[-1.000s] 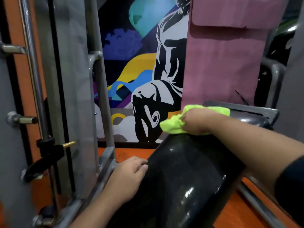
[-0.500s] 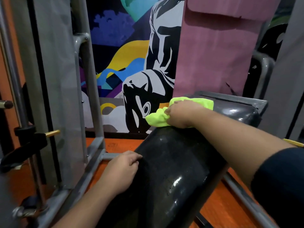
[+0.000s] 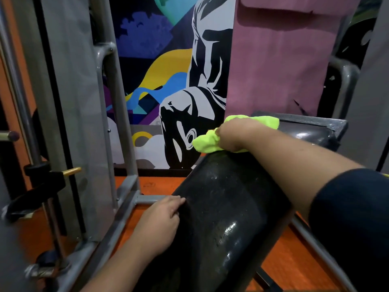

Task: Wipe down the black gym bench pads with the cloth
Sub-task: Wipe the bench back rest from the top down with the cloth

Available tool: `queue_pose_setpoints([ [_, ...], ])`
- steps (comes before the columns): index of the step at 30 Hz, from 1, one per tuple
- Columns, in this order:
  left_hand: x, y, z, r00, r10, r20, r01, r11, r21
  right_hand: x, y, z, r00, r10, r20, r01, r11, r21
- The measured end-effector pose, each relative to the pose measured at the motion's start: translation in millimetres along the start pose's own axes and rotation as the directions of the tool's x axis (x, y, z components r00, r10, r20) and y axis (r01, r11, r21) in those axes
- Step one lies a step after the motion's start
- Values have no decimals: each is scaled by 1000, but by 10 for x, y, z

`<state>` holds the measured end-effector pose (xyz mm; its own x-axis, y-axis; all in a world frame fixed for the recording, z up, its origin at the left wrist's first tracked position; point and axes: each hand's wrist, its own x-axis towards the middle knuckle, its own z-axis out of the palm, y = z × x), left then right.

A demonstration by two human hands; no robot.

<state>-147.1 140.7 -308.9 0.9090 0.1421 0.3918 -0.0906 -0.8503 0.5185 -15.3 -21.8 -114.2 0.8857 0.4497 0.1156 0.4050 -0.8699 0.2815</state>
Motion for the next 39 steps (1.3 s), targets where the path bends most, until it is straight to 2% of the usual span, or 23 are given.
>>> queue_pose_setpoints([
  [4, -37, 4, 21, 999, 37, -2, -37, 999, -2, -107, -55, 148, 994, -103, 39, 106, 990, -97],
  [10, -68, -3, 68, 998, 32, -53, -30, 999, 41, -6, -115, 68, 997, -60, 45, 63, 996, -59],
  [14, -74, 10, 50, 998, 47, -50, -47, 999, 11, -76, -14, 154, 990, -132, 39, 135, 985, -107],
  [18, -79, 25, 76, 997, 29, -67, -30, 1000, -2, 32, -86, 97, 998, -65, 26, 67, 994, -87],
  [22, -103, 10, 63, 998, 40, -48, -41, 999, -24, -90, -160, 215, 986, -158, 60, 164, 980, -114],
  [25, -106, -13, 100, 999, 31, -41, -32, 999, -29, -75, -38, 91, 994, -97, 46, 100, 993, -63],
  [27, -94, -25, 119, 999, 16, -50, -17, 1000, -21, 51, -101, 130, 998, -59, 8, 60, 992, -109],
  [29, -92, -26, 114, 999, 16, -50, -17, 1000, -13, 26, -161, 240, 994, -113, -1, 112, 984, -141],
  [32, -103, -27, 106, 999, 37, -33, -37, 999, -14, -63, 11, 225, 990, -135, 41, 138, 987, -87],
  [34, -101, -28, 115, 999, 33, -33, -34, 999, -9, -55, 82, 127, 997, -82, -10, 81, 996, -37],
  [36, -95, -23, 117, 999, 17, -48, -18, 1000, -16, -22, -13, 154, 997, -70, -22, 68, 995, -78],
  [39, -112, -16, 103, 998, 22, -51, -24, 999, -29, -70, -26, 316, 990, -142, -23, 138, 981, -136],
])
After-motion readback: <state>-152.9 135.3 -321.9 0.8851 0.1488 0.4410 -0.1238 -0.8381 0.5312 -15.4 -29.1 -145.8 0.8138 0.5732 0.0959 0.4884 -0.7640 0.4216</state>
